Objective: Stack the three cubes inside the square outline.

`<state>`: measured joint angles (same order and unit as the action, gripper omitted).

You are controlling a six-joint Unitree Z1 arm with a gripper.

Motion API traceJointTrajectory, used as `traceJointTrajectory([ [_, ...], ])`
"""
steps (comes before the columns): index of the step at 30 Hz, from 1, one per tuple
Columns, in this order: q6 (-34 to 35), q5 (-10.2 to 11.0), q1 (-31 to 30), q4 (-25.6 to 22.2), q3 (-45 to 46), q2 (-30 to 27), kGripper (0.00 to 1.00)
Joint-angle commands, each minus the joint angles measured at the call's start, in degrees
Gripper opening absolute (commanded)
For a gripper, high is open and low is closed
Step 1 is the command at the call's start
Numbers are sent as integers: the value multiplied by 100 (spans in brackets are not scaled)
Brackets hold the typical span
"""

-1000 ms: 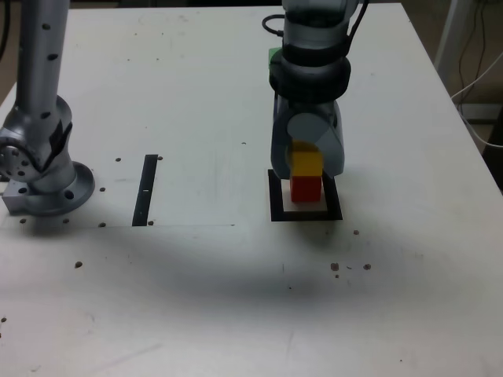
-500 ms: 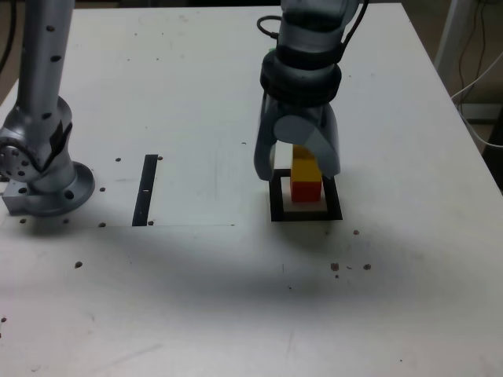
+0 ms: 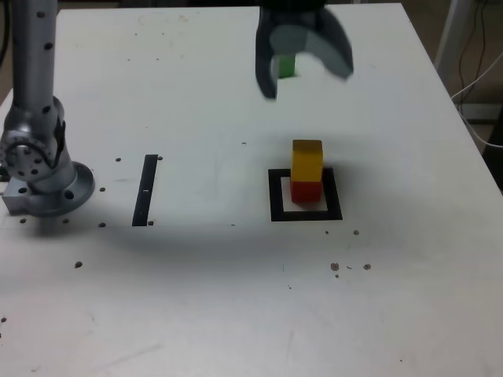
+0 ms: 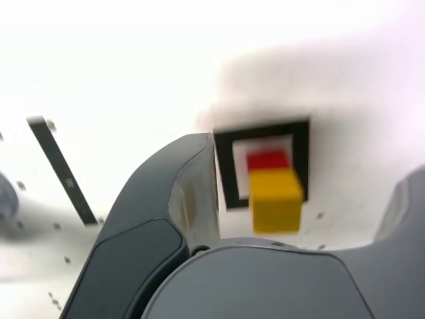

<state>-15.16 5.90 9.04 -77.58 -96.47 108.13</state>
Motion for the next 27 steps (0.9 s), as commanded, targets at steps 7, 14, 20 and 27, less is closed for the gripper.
traceJointTrajectory([
  [7,-1397,103,1746,-101,-858,665,99],
  [14,-1848,475,2538,-231,-1389,1236,99],
  [20,-1956,610,2851,-259,-1499,1461,99],
  [27,-2202,736,2919,-246,-1569,1841,97],
])
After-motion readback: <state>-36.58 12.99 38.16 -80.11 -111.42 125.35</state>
